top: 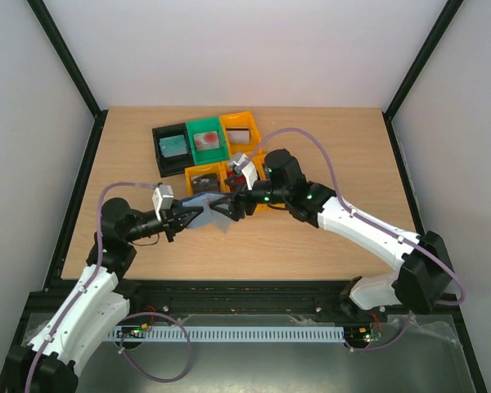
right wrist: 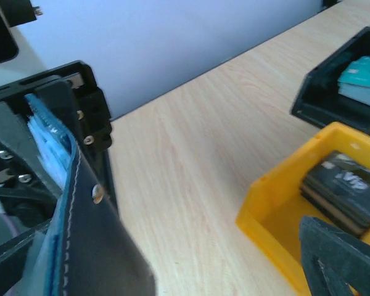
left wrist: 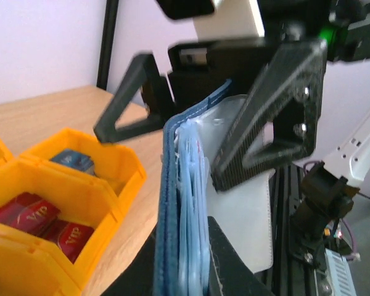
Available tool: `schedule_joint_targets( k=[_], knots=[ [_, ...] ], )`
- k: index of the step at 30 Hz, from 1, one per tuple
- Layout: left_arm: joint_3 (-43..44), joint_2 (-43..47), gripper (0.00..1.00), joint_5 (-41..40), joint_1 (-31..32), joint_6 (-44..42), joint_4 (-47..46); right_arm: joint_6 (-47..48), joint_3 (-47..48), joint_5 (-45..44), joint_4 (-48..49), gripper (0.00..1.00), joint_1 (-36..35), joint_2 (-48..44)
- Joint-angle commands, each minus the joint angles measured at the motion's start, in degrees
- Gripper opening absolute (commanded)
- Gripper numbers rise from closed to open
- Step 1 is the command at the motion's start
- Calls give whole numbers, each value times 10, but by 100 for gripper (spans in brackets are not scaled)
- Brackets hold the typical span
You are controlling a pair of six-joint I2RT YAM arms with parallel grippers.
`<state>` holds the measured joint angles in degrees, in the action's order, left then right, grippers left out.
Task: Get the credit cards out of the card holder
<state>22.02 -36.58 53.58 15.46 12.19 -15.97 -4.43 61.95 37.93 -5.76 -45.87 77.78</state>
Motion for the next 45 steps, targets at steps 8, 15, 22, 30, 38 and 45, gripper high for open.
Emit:
schedule_joint_targets(
  k=[8,15,22,30,38,45],
  knots=[
    [1,22,2,-48,0,10,-36,-35,-64,94,120,99,-2,-43],
    [-8,23,2,-45,2,35,-71,-85,-42,4,116,82,-8,5],
    [-5,23,2,-30,0,41,-66,-82,-53,27,141,2,-9,-11],
    [17,51,45,-52,-44,-53,20,-90,-78,157,172,2,41,-63],
    [24,49,48,-42,-47,-69,22,-87,-67,195,164,2,43,-55],
    [24,50,51,-31,-49,-74,11,-96,-66,197,175,2,43,-54]
  ],
)
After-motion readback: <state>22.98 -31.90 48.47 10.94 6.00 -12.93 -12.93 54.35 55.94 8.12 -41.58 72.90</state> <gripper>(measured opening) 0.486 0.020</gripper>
